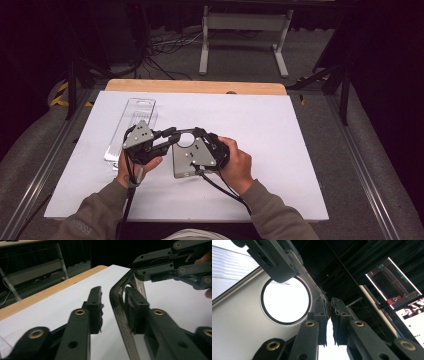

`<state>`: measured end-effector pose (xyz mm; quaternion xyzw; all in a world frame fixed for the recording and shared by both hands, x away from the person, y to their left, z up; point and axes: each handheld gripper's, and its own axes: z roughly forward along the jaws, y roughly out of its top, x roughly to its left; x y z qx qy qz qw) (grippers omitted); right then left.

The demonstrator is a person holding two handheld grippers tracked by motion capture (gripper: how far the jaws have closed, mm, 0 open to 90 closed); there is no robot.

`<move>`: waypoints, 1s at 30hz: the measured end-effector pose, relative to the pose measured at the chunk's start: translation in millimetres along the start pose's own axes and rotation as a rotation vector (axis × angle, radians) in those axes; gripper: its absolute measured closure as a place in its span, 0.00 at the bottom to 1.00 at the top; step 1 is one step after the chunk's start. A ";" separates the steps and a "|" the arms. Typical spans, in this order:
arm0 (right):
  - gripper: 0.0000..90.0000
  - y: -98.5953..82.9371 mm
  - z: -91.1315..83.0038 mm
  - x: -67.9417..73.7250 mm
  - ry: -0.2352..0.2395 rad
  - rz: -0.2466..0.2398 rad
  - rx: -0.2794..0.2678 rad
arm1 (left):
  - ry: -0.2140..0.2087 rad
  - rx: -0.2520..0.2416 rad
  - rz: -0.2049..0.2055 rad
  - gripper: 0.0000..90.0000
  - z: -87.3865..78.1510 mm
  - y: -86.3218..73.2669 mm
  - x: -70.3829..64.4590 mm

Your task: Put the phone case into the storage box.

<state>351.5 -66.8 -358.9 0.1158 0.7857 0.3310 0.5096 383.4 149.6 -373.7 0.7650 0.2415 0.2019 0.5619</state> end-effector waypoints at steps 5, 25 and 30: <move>0.92 0.7 -1.2 3.5 -0.022 -0.023 -0.004 | -0.003 0.000 0.002 0.84 0.1 -0.1 0.5; 0.91 0.6 -1.2 7.5 -0.026 -0.044 -0.024 | 0.001 -0.015 0.022 0.89 -5.6 -0.3 0.6; 0.88 0.4 -2.8 5.6 -0.018 -0.018 -0.046 | -0.003 -0.029 0.012 0.89 -8.9 0.5 1.8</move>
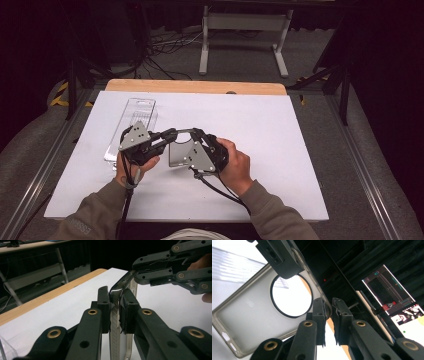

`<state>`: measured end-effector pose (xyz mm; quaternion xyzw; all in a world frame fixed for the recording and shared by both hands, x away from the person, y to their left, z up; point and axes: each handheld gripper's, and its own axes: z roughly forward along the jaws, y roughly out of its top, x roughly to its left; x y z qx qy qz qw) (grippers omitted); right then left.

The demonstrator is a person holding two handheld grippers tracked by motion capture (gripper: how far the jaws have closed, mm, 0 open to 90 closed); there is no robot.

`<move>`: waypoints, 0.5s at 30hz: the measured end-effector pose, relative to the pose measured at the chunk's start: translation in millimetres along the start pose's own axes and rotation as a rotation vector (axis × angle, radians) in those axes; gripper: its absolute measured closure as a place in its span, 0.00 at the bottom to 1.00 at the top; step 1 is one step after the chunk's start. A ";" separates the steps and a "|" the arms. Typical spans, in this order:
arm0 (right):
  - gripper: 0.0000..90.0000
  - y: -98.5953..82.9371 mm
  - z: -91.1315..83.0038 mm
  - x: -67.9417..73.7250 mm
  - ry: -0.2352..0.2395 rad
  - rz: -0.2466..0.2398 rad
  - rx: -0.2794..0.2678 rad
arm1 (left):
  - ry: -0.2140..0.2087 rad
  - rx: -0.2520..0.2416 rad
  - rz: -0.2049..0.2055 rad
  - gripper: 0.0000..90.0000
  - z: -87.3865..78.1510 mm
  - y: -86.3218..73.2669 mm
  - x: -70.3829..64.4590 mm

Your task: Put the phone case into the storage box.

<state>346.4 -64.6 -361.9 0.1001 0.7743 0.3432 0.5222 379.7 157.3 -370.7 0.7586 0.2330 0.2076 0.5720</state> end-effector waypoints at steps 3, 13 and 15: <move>0.83 0.2 -3.8 -4.1 0.033 0.048 -0.025 | -0.008 -0.021 -0.015 0.89 -2.6 -0.2 2.1; 0.81 -10.3 -11.8 -16.9 0.132 0.175 -0.061 | -0.004 -0.033 -0.013 0.89 -8.1 0.1 5.9; 0.79 -13.3 -12.8 -19.4 0.148 0.193 -0.068 | -0.005 -0.032 -0.014 0.89 -8.9 0.4 6.5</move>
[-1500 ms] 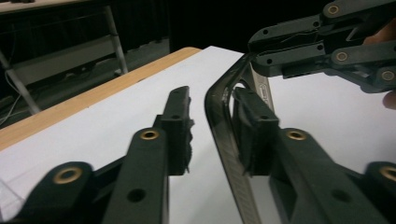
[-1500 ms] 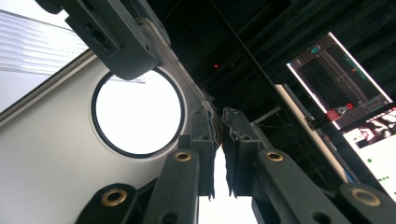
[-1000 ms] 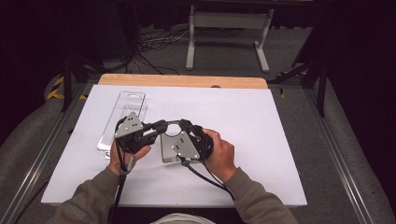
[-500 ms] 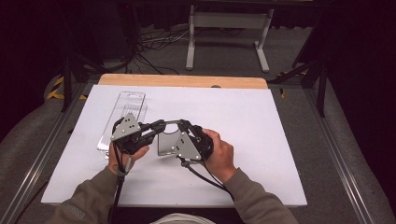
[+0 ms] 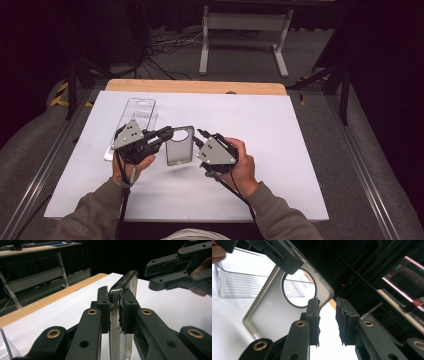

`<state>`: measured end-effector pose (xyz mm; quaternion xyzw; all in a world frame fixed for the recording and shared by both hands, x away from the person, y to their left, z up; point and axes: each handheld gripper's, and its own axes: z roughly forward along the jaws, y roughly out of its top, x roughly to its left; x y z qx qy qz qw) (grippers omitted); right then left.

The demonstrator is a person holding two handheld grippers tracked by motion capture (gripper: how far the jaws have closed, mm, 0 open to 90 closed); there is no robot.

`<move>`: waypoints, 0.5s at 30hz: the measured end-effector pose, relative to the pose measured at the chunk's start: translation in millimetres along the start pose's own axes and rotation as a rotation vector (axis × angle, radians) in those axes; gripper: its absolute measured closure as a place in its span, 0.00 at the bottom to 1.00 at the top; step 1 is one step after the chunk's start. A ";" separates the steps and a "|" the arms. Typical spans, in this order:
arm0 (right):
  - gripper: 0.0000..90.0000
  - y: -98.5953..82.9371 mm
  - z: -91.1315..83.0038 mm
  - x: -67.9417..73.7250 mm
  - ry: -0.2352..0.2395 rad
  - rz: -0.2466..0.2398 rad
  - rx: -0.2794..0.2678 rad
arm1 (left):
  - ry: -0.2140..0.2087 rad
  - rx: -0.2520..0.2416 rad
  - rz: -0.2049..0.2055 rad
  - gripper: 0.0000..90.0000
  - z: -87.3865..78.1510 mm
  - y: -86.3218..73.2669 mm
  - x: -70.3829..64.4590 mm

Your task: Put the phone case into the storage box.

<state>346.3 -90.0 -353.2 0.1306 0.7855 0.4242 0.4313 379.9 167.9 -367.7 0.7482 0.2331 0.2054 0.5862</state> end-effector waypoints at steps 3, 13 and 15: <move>0.77 -5.3 -3.1 -3.9 0.025 0.033 -0.006 | 0.005 -0.010 -0.001 0.89 -1.1 0.2 0.4; 0.66 -18.3 -9.8 -10.0 0.040 0.087 -0.016 | 0.012 -0.015 -0.005 0.89 -6.9 1.0 5.8; 0.62 -20.2 -10.0 -10.3 0.043 0.095 -0.013 | 0.009 -0.010 -0.006 0.89 -7.9 1.5 7.6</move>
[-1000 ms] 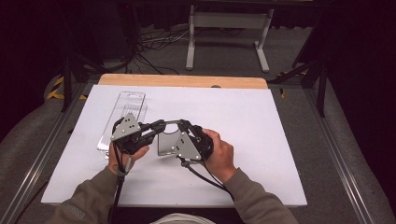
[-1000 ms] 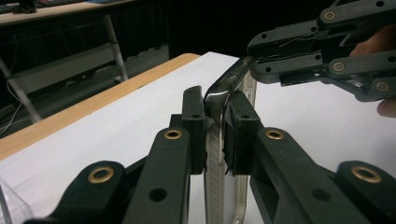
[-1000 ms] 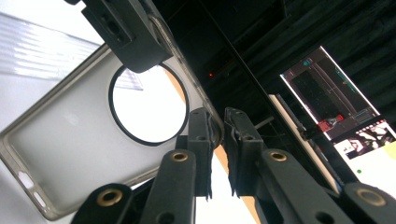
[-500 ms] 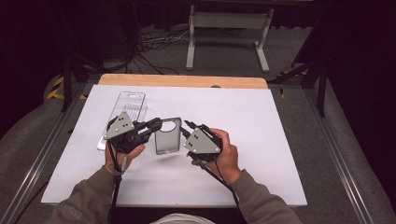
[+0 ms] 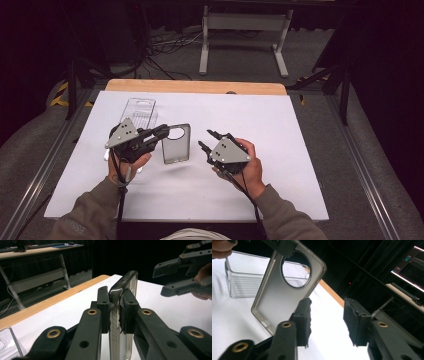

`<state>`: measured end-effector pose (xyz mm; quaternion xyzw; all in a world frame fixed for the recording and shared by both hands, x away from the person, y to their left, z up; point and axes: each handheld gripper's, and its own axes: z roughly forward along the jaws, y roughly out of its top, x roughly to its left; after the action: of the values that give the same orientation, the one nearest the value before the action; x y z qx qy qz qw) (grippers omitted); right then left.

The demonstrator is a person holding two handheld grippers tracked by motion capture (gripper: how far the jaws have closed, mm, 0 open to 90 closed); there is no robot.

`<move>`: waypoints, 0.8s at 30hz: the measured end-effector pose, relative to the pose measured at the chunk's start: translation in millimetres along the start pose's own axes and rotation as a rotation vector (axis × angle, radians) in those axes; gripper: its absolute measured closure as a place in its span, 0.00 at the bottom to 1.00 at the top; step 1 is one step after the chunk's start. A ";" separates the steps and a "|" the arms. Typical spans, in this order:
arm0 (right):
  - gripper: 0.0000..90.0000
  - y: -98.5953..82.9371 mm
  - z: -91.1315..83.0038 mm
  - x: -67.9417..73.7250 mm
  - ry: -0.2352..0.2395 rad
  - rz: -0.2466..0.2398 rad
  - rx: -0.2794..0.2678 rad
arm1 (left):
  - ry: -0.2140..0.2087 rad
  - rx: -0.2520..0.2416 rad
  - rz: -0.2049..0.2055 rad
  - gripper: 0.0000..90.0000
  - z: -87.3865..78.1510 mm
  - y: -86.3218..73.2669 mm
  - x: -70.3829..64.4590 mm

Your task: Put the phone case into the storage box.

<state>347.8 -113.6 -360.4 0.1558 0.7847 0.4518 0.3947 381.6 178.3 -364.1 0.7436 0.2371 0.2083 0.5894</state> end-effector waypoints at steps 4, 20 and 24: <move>0.56 -6.0 0.5 0.3 0.010 0.017 0.020 | 0.000 -0.012 -0.001 0.89 0.6 1.3 1.9; 0.37 -26.2 -7.1 -0.3 0.034 0.039 0.026 | 0.005 -0.021 0.018 0.89 -2.2 5.8 8.9; 0.33 -29.5 -7.6 1.2 0.038 0.033 0.029 | 0.007 -0.030 0.019 0.89 -2.7 6.1 8.8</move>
<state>344.5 -133.3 -383.4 0.1659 0.7958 0.4500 0.3698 387.6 184.4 -357.3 0.7363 0.2289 0.2201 0.5974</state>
